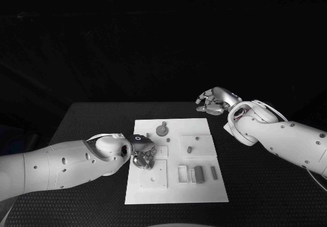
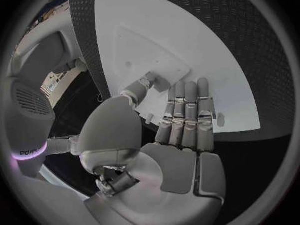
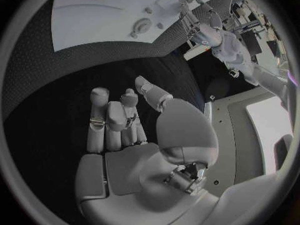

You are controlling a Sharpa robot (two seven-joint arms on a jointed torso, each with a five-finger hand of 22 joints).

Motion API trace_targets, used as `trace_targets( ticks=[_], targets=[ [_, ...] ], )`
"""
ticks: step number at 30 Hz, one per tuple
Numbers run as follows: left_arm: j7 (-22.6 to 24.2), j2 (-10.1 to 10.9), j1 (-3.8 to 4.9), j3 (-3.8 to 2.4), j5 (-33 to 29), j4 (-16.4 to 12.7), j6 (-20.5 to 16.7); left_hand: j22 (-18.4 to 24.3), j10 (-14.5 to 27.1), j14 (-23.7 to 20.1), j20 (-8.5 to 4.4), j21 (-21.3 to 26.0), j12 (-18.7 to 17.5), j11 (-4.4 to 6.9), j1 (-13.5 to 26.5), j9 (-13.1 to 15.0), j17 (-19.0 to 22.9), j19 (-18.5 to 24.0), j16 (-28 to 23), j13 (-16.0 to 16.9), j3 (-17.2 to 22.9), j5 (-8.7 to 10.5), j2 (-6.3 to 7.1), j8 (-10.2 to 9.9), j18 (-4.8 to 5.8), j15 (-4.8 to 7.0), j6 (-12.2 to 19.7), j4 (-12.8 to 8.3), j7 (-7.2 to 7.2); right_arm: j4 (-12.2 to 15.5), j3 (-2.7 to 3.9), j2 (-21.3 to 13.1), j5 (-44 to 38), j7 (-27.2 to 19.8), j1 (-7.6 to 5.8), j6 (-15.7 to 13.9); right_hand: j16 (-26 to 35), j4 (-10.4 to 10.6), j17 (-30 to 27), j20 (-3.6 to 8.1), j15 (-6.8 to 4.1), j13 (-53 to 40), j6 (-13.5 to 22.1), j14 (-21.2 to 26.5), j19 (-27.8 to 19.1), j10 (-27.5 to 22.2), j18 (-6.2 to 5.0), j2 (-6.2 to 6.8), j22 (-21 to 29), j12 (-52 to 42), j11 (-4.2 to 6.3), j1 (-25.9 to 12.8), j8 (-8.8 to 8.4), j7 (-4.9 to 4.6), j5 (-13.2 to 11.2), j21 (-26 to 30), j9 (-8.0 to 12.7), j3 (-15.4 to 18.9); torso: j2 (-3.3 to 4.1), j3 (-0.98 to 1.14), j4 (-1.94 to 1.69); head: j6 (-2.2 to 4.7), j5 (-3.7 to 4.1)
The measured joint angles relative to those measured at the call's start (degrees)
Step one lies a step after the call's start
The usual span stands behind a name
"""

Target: Assemble the parts on the task board

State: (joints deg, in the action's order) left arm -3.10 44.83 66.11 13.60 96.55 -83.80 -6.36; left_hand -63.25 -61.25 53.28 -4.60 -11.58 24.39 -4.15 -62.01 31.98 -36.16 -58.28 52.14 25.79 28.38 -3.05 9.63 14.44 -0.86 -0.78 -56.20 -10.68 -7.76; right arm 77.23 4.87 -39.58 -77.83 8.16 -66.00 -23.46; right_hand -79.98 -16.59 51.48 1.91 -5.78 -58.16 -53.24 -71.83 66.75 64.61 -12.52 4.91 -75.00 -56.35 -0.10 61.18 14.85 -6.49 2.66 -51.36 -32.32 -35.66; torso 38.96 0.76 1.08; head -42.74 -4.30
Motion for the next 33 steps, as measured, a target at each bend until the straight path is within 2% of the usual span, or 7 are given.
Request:
trace_targets(
  ticks=[3, 10, 16, 23, 27, 33],
  targets=[
    [0.00, -0.03, -0.02, -0.01, -0.03, 0.07, -0.03, -0.08, -0.17, 0.07, -0.21, 0.00, 0.00, 0.18, -0.73, -0.21, 0.19, -0.21, 0.25, -0.17, 0.19, 0.00, -1.49, 0.16, 0.00, 0.07, -0.20, -0.65, 0.20, -0.02, 0.00, 0.01, 0.01, 0.00, 0.00, 0.07, 0.00, 0.00, 0.00, 0.00, 0.00, 0.00, -0.01, 0.00, 0.00, 0.00, 0.00, 0.00, 0.00, 0.00, 0.00, 0.00, 0.00, 0.01, 0.00, 0.00, 0.00, 0.00, 0.00, 0.01, 0.02, -0.02, -0.01],
    [0.09, -0.05, -0.04, -0.01, -0.45, 0.13, -0.14, -0.16, -0.37, 0.07, -0.20, 0.22, 0.00, -0.02, -1.68, -0.78, 0.52, -0.21, 0.25, -0.46, 2.18, 0.03, -2.50, 0.08, 0.00, 0.07, -0.29, -0.10, 0.10, -0.13, 0.00, 0.08, 0.03, 0.00, 0.01, 0.21, 0.00, 0.00, 0.00, 0.00, 0.00, 0.00, 0.04, 0.00, 0.00, 0.00, 0.00, 0.00, 0.00, 0.00, 0.00, 0.00, 0.00, -0.02, 0.00, 0.00, 0.01, 0.00, 0.00, 0.02, 0.04, -0.03, -0.02],
    [0.18, -0.07, -0.05, -0.02, -1.06, 0.23, -0.19, -0.30, -0.37, 0.06, -0.41, 0.22, 0.00, -0.03, -1.89, -0.92, 0.60, -0.41, 0.47, -0.63, 2.72, 0.24, -3.64, -0.06, 0.00, 0.07, -0.39, -0.63, 0.01, -0.16, 0.00, 0.11, 0.06, 0.00, 0.01, 0.32, 0.00, 0.00, 0.00, 0.00, 0.00, 0.05, 0.16, 0.00, 0.00, 0.00, 0.00, 0.00, 0.00, 0.00, 0.00, 0.00, 0.00, -0.05, 0.00, 0.00, 0.01, 0.00, 0.00, 0.02, 0.04, 0.03, 0.07],
    [0.35, 0.03, -0.08, -0.02, -2.08, 0.35, -0.48, -0.42, -0.58, 0.48, -0.41, 0.44, -0.04, 0.19, -1.84, -1.10, 0.70, -0.41, 0.66, -0.73, 2.94, 0.20, -4.45, 0.14, 0.00, 0.07, -0.58, -0.84, 0.20, -0.20, -0.01, 0.11, 0.20, 0.00, 0.02, 0.43, 0.00, 0.16, 0.00, 0.00, 0.00, 0.05, 0.17, 0.00, 0.00, 0.00, 0.00, 0.00, 0.00, 0.00, 0.00, 0.00, -0.20, -0.04, 0.00, 0.12, -0.04, 0.16, 0.01, 0.02, 0.02, 0.12, 0.12],
    [0.50, 0.20, -0.14, 0.01, -2.78, 0.35, -1.07, -0.54, -0.83, 0.48, -0.41, 0.44, -0.04, 0.00, -1.06, -1.29, 0.84, -0.41, 0.84, -0.86, 3.18, 0.20, -5.23, 0.13, 0.01, 0.07, -0.58, -0.28, 0.21, -0.20, -0.01, 0.08, 0.29, 0.00, 0.02, 0.45, 0.00, 0.16, 0.00, 0.00, 0.01, 0.05, 0.17, 0.00, 0.00, 0.00, 0.00, 0.00, 0.00, 0.00, 0.00, 0.00, -0.20, -0.04, 0.00, 0.21, -0.04, 0.16, 0.01, 0.01, 0.02, 0.23, 0.20],
    [1.04, 0.49, -0.15, 0.01, -4.21, 0.23, -2.53, -0.63, -1.01, 0.63, -0.43, 0.44, -0.04, 0.19, -0.92, -1.38, 0.91, -0.44, 0.84, -0.92, 3.07, 0.21, -5.34, 0.28, 0.01, 0.22, -0.82, -0.16, 0.45, -0.12, -0.01, 0.01, 0.45, -0.01, 0.06, 0.43, 0.00, 0.16, 0.00, 0.00, 0.01, 0.05, 0.17, 0.00, 0.00, 0.00, 0.00, 0.00, 0.00, 0.00, 0.00, 0.00, -0.20, -0.03, 0.00, 0.21, -0.04, 0.16, 0.01, -0.03, 0.03, 0.36, 0.31]
  ],
)
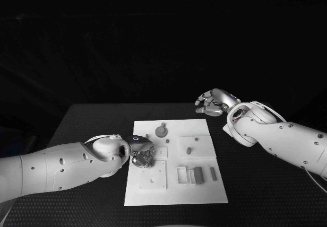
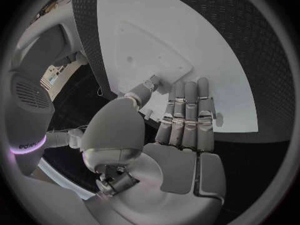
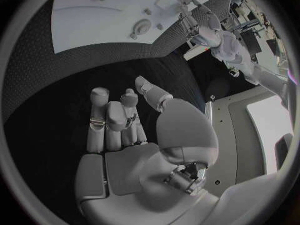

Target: Assemble the parts on the task board

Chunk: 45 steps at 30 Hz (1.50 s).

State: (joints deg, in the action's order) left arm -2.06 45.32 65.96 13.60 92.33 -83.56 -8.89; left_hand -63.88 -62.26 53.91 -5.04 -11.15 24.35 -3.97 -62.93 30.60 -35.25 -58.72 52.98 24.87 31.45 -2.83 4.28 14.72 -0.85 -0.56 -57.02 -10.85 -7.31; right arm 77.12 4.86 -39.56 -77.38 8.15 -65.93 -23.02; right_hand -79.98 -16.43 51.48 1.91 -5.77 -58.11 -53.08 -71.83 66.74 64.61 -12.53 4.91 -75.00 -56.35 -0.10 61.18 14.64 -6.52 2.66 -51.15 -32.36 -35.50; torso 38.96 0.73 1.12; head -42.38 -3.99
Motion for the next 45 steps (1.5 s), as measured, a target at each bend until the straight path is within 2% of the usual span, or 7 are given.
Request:
trace_targets(
  ticks=[15, 18, 23, 26, 36, 42, 45],
  targets=[
    [2.12, 0.82, 0.00, -0.58, -4.00, -0.84, -5.00, -0.11, -0.02, 0.06, -0.17, 0.22, 0.00, 0.02, 0.62, -0.07, 0.14, -0.18, 0.00, -0.13, 0.17, 0.01, 0.46, 0.11, 0.00, 0.06, -0.22, 0.18, -0.18, 0.53, -0.01, -0.27, 1.23, -0.27, 0.11, -0.15, 0.23, 0.16, 0.00, 0.00, 0.00, 0.12, -0.01, 0.00, 0.00, 0.00, 0.00, -0.24, 0.00, 0.00, 0.00, -0.24, 0.00, 0.16, 0.00, 0.00, 0.01, 0.16, 0.03, -0.03, -0.10, 0.42, 0.34],
    [2.25, 0.84, -0.08, -2.30, -4.61, -0.86, -5.67, -0.11, -0.02, 0.06, -0.17, 0.22, 0.00, 0.01, 0.62, -0.22, 0.16, -0.18, 0.00, -0.17, 0.17, 0.01, 0.46, 0.10, 0.00, 0.06, -0.21, 0.18, -0.18, 0.77, -0.01, -0.32, 2.61, -0.47, 0.13, -0.21, 0.22, 0.20, 0.00, 0.00, 0.00, 0.12, -0.11, 0.00, 0.00, 0.00, 0.00, 0.01, 0.00, 0.00, 0.00, -0.49, 0.00, 0.06, 0.00, 0.00, 0.01, 0.20, 0.03, -0.03, -0.11, 0.60, 0.37],
    [2.26, 0.81, 0.05, -4.24, -5.14, -0.90, -6.95, -0.18, -0.01, 0.06, -0.17, 0.22, 0.00, 0.01, 0.70, -0.22, 0.25, -0.18, 0.00, -0.26, 0.17, 0.02, 0.54, 0.10, 0.00, 0.06, -0.20, 0.18, -0.19, 1.42, -0.21, -0.46, 7.70, -0.79, 0.15, -0.23, 0.23, 0.47, 0.00, 0.00, 0.00, 0.19, 0.10, 0.00, 0.00, -0.02, -0.01, 0.22, 0.00, 0.00, -0.02, -1.15, -0.25, -0.17, 0.00, 0.23, 0.01, 0.48, 0.01, -0.07, -0.10, 0.97, 0.37],
    [2.25, 0.76, 0.21, -4.78, -5.31, -0.84, -7.36, -0.18, -0.01, 0.25, -0.17, 0.22, 0.00, 0.01, 0.42, -0.22, 0.29, -0.18, 0.23, -0.26, 0.16, 0.02, 0.81, 0.09, -0.01, 0.25, -0.19, 0.18, -0.20, 2.00, -0.54, -0.49, 11.66, -0.89, 0.14, -0.22, 0.22, 0.61, 0.00, -0.01, 0.19, 0.25, 0.16, 0.18, -0.01, -0.21, 0.00, 0.16, 0.00, 0.00, -0.21, -1.71, -0.33, -0.25, 0.00, 0.23, 0.01, 0.62, 0.00, -0.07, -0.10, 1.24, 0.35],
    [1.29, 0.26, 0.68, -6.92, -6.04, -0.81, -8.57, -0.24, -0.20, 0.26, -0.17, 0.22, 0.00, 0.20, 0.65, -0.37, 0.35, -0.18, 0.23, -0.32, 0.37, 0.02, 1.04, 0.07, 0.00, 0.26, -0.36, 0.39, -0.03, 4.96, -4.06, -0.39, 32.99, -0.72, 0.13, 0.15, 1.73, 2.95, -0.29, -1.32, 0.85, 0.86, 1.70, 2.54, -1.98, -2.27, -0.71, 1.75, 0.00, 0.99, -1.23, -5.72, -1.33, -1.29, 0.00, 2.03, 0.10, 1.37, -0.02, -0.22, -0.02, 2.43, 0.41],
    [0.42, 0.24, 1.59, -7.30, -6.11, -0.77, -9.16, -0.24, -0.20, 0.26, -0.18, 0.22, 0.00, 0.20, 0.73, -0.37, 0.35, -0.58, 0.24, -0.38, 0.36, 0.03, 1.12, 0.09, 0.00, 0.26, -0.37, 0.39, -0.02, 4.79, -7.00, 1.70, 43.85, 0.29, 0.14, 0.75, 1.73, 3.89, -0.29, -1.52, 1.08, 0.96, 1.99, 2.79, -2.18, -2.78, -0.85, 2.41, 0.00, 0.99, -1.33, -6.81, -1.52, -1.38, 0.00, 2.33, 0.10, 1.36, -0.07, -0.24, -0.03, 2.73, 0.46],
    [0.12, 0.19, 1.95, -7.40, -6.12, -0.74, -9.38, -0.29, -0.41, 0.26, -0.18, 0.22, 0.00, -0.01, 0.80, -0.37, 0.40, -0.58, 0.24, -0.38, 0.36, 0.03, 1.19, 0.20, 0.00, 0.26, -0.36, 0.39, -0.02, 4.62, -7.55, 2.67, 47.06, 0.89, 0.24, 1.01, 1.73, 3.96, -0.28, -1.52, 1.08, 1.01, 1.99, 2.79, -2.18, -2.77, -0.85, 2.41, 0.00, 0.99, -1.33, -6.80, -1.54, -1.38, 0.00, 2.33, 0.10, 1.42, -0.08, -0.23, -0.03, 2.92, 0.48]
  ],
)
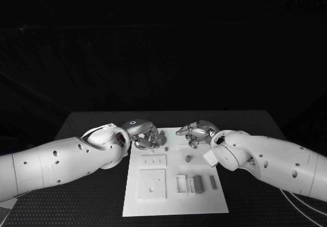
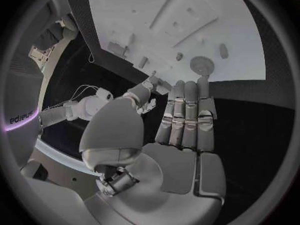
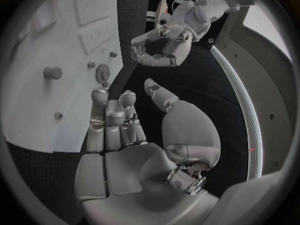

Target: Assemble the parts on the task board

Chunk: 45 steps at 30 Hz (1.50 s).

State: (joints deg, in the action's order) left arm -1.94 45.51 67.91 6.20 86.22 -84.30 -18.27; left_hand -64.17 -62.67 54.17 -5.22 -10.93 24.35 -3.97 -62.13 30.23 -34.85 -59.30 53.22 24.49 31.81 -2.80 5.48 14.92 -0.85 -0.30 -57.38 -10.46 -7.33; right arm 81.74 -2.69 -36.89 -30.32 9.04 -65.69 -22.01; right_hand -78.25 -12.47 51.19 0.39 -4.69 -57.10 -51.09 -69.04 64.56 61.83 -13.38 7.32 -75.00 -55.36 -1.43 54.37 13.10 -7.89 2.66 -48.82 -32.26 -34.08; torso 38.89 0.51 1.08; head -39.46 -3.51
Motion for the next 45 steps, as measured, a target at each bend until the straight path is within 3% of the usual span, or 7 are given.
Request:
trace_targets(
  ticks=[4, 11, 21, 45],
  targets=[
    [-0.36, -0.09, 0.30, -0.01, -0.01, 0.02, -0.19, 0.00, 0.00, 0.00, 0.00, 0.00, 0.00, 0.00, 0.00, 0.00, 0.00, 0.00, 0.00, -0.05, 0.00, -0.01, 0.00, 0.00, 0.00, 0.00, 0.00, 0.00, 0.00, 0.01, -0.62, 0.93, 2.88, 0.89, -0.07, 0.08, 0.00, 0.62, 0.00, 0.00, 0.00, 0.00, 0.10, 0.00, 0.00, 0.00, 0.00, 0.32, 0.00, 0.00, 0.00, -0.77, 0.00, 0.10, 0.00, 0.18, -0.03, -0.12, 0.04, 0.08, -0.06, 0.14, 0.00],
    [-0.90, -0.12, 0.51, -0.06, -0.06, -0.06, -0.41, -0.05, 0.00, 0.01, 0.00, 0.00, 0.00, 0.00, 0.15, -0.01, 0.00, 0.00, 0.00, -0.05, -0.01, -0.24, 0.15, 0.00, 0.00, 0.01, 0.01, 0.01, 0.00, 0.00, -1.03, 2.65, 5.07, 2.03, -0.03, 0.00, 0.00, 1.44, 0.07, -0.09, -0.10, 0.07, 0.20, 0.10, -0.09, -0.20, 0.00, 1.06, 0.00, 0.00, -0.21, -1.51, 0.00, 0.20, 0.00, 0.23, -0.16, -0.14, 0.05, 0.11, -0.09, 0.18, -0.07],
    [-1.39, -0.44, 0.53, -0.08, -0.15, -0.22, -0.62, -0.10, -0.20, 0.39, -0.18, 0.00, 0.00, 0.20, 0.30, -0.10, 0.06, -0.19, 0.22, -0.12, 0.08, -0.24, 0.31, -0.01, 0.00, 0.00, 0.00, -0.07, 0.01, -1.96, -1.11, 5.06, 7.32, 2.35, 0.34, -0.46, 0.00, 2.45, 0.07, -0.10, -0.01, 0.20, 0.52, 0.40, -0.09, -0.42, -0.01, 1.84, 0.00, 0.00, -0.01, -2.29, 0.02, 0.11, 0.00, 0.23, -0.22, -0.40, 0.05, 0.15, -0.07, 0.31, -0.09],
    [-1.73, -0.86, 0.55, -0.08, -0.19, -0.20, -0.98, -0.15, -0.19, 0.40, -0.20, 0.00, 0.00, 0.20, 0.14, -0.16, 0.17, -0.21, 0.21, -0.23, 0.24, -0.22, 0.39, 0.10, 0.00, 0.01, -0.11, 0.07, 0.13, -4.85, -1.56, 8.74, 8.86, 2.94, 0.61, 0.41, 0.00, 3.79, 0.18, -0.19, 0.00, 0.32, 0.66, 0.39, -0.18, -0.61, -0.01, 1.88, 0.00, -0.27, -0.20, -3.23, 0.03, 0.28, 0.00, 0.46, -0.42, -0.48, 0.10, 0.15, -0.02, 0.17, -0.23]
  ],
)
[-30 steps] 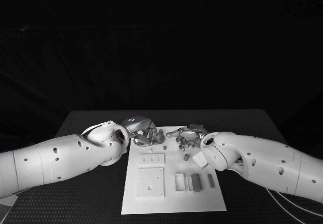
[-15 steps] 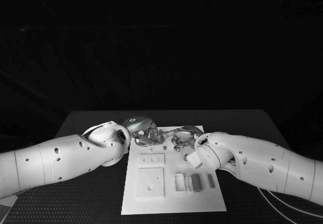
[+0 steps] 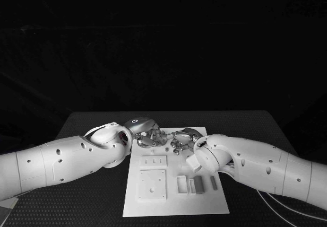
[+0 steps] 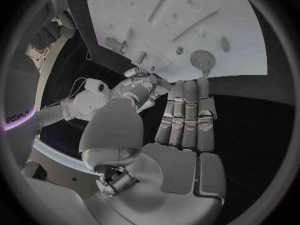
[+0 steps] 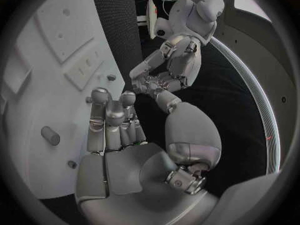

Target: Assemble the parts on the task board

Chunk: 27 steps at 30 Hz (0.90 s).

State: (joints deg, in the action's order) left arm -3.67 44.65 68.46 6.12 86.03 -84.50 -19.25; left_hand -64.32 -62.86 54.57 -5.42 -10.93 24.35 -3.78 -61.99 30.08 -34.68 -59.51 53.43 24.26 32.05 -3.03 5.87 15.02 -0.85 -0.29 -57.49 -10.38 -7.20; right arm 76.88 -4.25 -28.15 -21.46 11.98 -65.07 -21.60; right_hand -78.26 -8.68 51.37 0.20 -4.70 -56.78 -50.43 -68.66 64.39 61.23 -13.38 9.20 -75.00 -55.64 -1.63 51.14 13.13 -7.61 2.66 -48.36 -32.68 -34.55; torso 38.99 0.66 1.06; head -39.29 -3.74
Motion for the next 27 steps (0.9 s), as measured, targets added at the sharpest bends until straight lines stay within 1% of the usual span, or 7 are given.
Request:
trace_targets(
  ticks=[4, 8, 10, 12, 16, 19, 27],
  targets=[
    [-0.04, -0.03, 0.00, 0.00, 0.00, 0.00, 0.00, -0.06, 0.00, 0.18, 0.00, 0.00, 0.00, 0.00, -0.07, -0.04, 0.00, 0.00, 0.00, 0.00, 0.00, 0.12, -0.06, -0.02, 0.00, 0.17, 0.01, 0.00, 0.00, -0.26, -0.04, 0.29, 0.03, 0.07, 0.04, 0.21, 0.00, 0.00, 0.00, 0.00, 0.00, 0.04, -0.01, 0.00, 0.00, 0.00, 0.00, 0.00, 0.00, -0.12, 0.00, 0.00, 0.00, 0.00, 0.00, 0.00, -0.11, 0.00, 0.00, 0.00, 0.00, -0.03, 0.00],
    [-0.08, -0.07, 0.02, 0.00, 0.00, 0.02, 0.00, -0.05, 0.00, 0.19, 0.00, 0.00, 0.00, 0.00, -0.07, -0.08, 0.00, 0.00, 0.00, 0.00, -0.01, 0.20, -0.06, -0.11, 0.00, 0.19, -0.15, 0.00, 0.10, -0.53, -0.08, 0.48, 0.05, 0.10, 0.07, 0.35, 0.00, -0.03, 0.06, 0.18, -0.01, 0.04, -0.01, 0.01, -0.22, -0.20, -0.01, -0.56, 0.00, -0.23, 0.20, 0.10, 0.00, 0.01, 0.00, 0.00, -0.26, -0.03, 0.00, 0.00, 0.02, -0.05, 0.00],
    [-0.10, -0.10, 0.02, 0.00, 0.00, 0.02, 0.00, -0.05, 0.00, 0.19, 0.00, 0.00, 0.00, 0.00, -0.07, -0.09, 0.00, 0.00, -0.01, -0.03, -0.01, 0.20, -0.06, -0.11, 0.00, 0.19, -0.34, 0.01, 0.04, -0.63, -0.10, 0.57, 0.06, 0.11, 0.10, 0.39, 0.00, -0.80, 0.06, 0.18, -0.13, 0.08, -0.13, 0.13, -0.23, -0.20, -0.01, -1.48, 0.00, -0.47, 0.20, 1.03, 0.00, 0.13, 0.00, 0.00, -0.44, -0.42, 0.00, 0.00, 0.03, -0.04, -0.01],
    [-0.12, -0.12, 0.02, 0.00, 0.00, 0.01, 0.00, -0.05, -0.13, 0.20, 0.00, 0.00, 0.00, 0.13, -0.07, -0.09, 0.00, 0.00, -0.01, -0.05, -0.02, 0.21, -0.06, 0.02, 0.00, 0.19, -0.34, 0.01, 0.03, -0.72, -0.11, 0.71, 0.06, 0.13, 0.13, 0.44, -0.26, -2.43, 0.13, 0.18, -0.22, 0.12, -0.44, 0.23, -0.23, -0.20, -0.01, -3.03, 0.00, -0.50, 0.20, 2.58, 0.24, 0.44, 0.00, 0.00, -0.62, -0.68, 0.00, 0.00, 0.03, -0.02, -0.01],
    [-0.16, -0.14, 0.03, 0.00, 0.00, 0.01, 0.00, -0.05, -0.19, 0.20, 0.00, 0.00, 0.00, 0.19, -0.07, -0.09, 0.00, 0.00, -0.01, -0.04, -0.04, 0.22, -0.05, 0.12, 0.00, 0.19, -0.34, 0.02, 0.03, -0.83, -0.12, 0.97, 0.03, 0.14, 0.22, 0.56, -0.27, -5.07, 0.19, 0.17, -0.31, 0.22, -1.16, 0.31, -0.24, -0.18, -0.01, -5.23, 0.00, -0.74, 0.22, 4.19, 0.75, 1.15, 0.00, 0.00, -1.03, -0.69, 0.00, 0.02, 0.02, -0.01, -0.01],
    [-0.20, -0.15, 0.03, 0.00, 0.01, 0.01, 0.01, -0.06, -0.19, 0.20, 0.00, 0.00, 0.00, 0.19, -0.13, -0.08, 0.00, 0.00, -0.01, -0.05, -0.04, 0.22, 0.01, 0.12, 0.00, 0.19, -0.34, 0.03, 0.03, -0.87, -0.12, 1.08, -0.05, 0.15, 0.28, 0.70, -0.49, -6.44, 0.18, 0.10, -0.31, 0.36, -1.62, 0.31, -0.30, 0.12, -0.01, -6.06, 0.00, -0.99, 0.52, 4.52, 1.20, 1.61, 0.00, -0.20, -1.33, -0.55, -0.01, 0.02, 0.02, -0.01, -0.02],
    [-0.37, -0.18, 0.03, 0.03, 0.02, 0.07, 0.03, -0.10, -0.39, 0.20, -0.20, 0.00, 0.00, -0.01, -0.13, -0.06, 0.05, -0.21, -0.01, -0.10, 0.06, 0.22, 0.02, 0.12, 0.01, 0.19, -0.33, 0.18, 0.03, -1.31, -0.12, 1.40, -0.19, 0.17, 0.34, 1.04, -0.48, -6.97, 0.18, 0.10, -0.49, 0.45, -1.82, 0.12, -0.30, 0.12, -0.03, -6.34, 0.00, -0.98, 0.51, 4.68, 1.52, 1.79, 0.00, -0.33, -1.42, -0.48, -0.01, 0.00, -0.01, -0.09, -0.07]
  ],
)
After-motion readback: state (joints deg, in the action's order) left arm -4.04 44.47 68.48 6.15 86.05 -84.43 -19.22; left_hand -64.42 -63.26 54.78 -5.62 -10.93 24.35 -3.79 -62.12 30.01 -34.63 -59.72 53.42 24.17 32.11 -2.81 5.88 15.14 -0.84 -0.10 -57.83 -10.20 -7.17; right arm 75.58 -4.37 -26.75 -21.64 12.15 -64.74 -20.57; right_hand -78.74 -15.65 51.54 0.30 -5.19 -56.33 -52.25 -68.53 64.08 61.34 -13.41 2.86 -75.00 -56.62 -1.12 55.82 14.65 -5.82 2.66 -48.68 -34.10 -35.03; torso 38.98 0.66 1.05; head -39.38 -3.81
